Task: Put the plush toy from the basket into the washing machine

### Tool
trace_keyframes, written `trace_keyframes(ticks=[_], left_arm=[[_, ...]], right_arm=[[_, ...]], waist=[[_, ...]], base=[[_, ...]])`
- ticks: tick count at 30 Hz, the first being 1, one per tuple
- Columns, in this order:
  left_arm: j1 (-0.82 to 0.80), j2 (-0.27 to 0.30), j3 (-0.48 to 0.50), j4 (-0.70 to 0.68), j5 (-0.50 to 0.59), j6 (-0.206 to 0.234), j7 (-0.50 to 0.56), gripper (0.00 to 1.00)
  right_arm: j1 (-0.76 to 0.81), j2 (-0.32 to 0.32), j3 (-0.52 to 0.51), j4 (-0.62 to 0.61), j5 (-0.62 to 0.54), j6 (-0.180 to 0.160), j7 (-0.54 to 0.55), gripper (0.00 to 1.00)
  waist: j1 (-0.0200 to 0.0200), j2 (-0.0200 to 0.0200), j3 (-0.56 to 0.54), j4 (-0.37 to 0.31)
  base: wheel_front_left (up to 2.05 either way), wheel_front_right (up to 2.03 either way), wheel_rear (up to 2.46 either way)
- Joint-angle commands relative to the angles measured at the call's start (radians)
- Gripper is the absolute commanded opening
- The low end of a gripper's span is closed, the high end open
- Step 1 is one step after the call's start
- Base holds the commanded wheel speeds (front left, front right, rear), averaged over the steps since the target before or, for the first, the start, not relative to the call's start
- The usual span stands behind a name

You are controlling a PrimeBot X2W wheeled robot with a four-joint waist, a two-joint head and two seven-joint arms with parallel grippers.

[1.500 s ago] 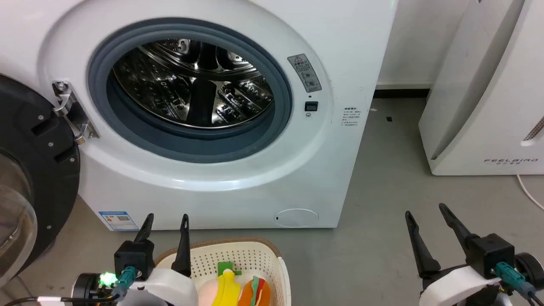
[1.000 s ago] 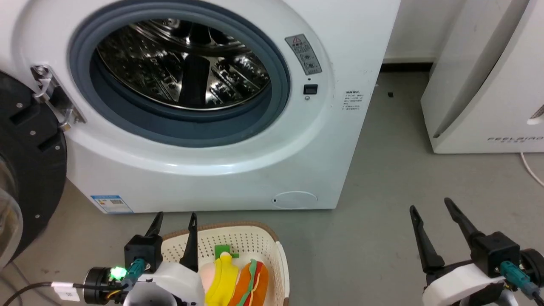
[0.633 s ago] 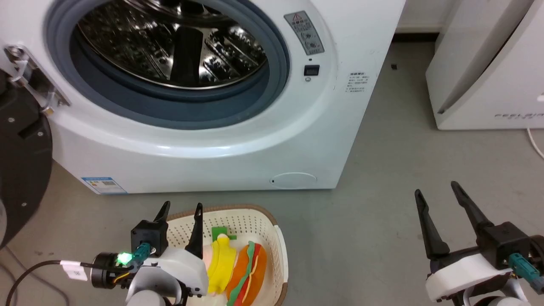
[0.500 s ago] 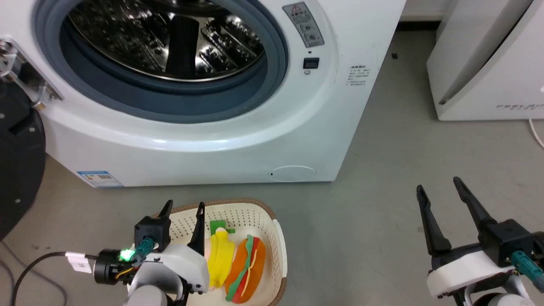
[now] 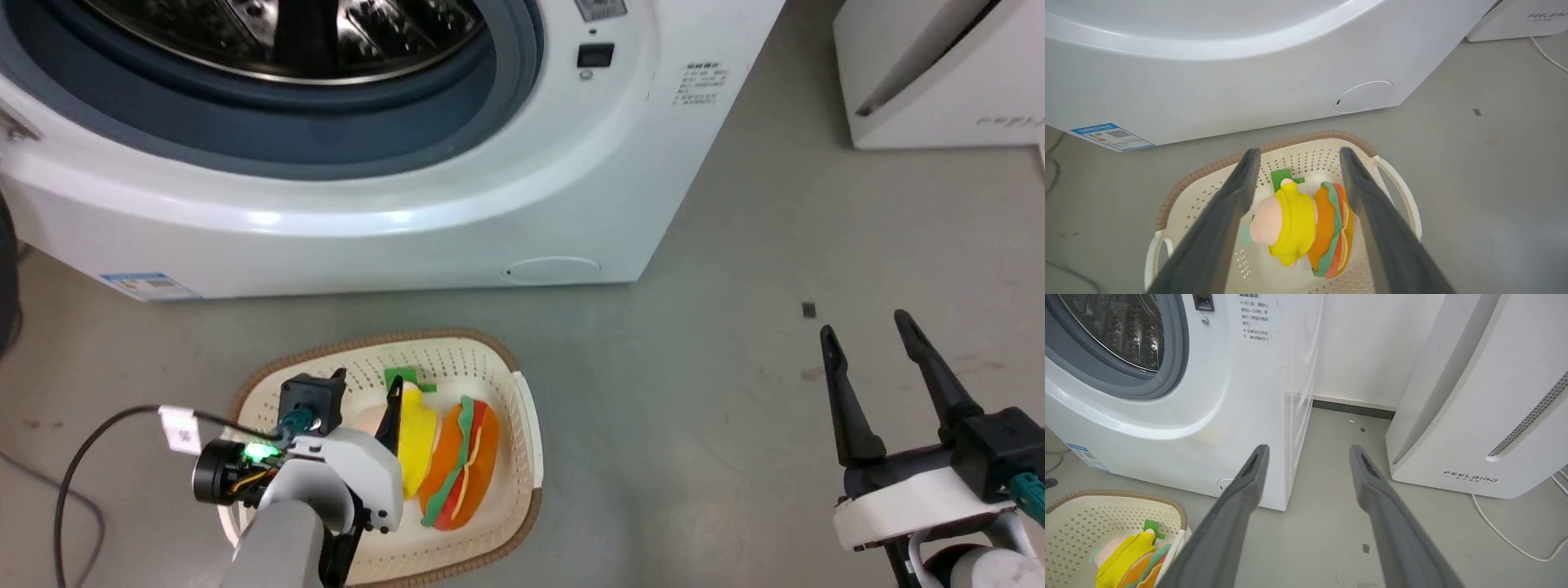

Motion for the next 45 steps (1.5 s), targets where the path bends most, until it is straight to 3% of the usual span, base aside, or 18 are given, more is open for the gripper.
trace_keyframes(ticks=[1, 26, 45], left_arm=[[-0.034, 0.009, -0.008, 0.031, -0.007, -0.006, 0.005, 1.0], [-0.321, 0.115, -0.138, 0.354, -0.037, -0.037, 0.166, 1.0], [-0.503, 0.15, -0.213, 0.542, -0.065, -0.029, 0.17, 1.0]], right_arm=[[-0.021, 0.0, -0.007, -0.008, -0.009, 0.0, -0.01, 1.0], [-0.081, 0.001, -0.037, -0.074, 0.024, -0.001, -0.064, 1.0], [-0.118, 0.001, -0.047, -0.115, 0.03, -0.001, -0.102, 1.0]], waist=[[-0.0002, 0.0, 0.03, -0.005], [-0.0002, 0.0, 0.339, -0.057], [-0.0002, 0.0, 0.512, -0.074]], base=[[0.0, 0.0, 0.0], [0.0, 0.0, 0.0], [0.0, 0.0, 0.0]])
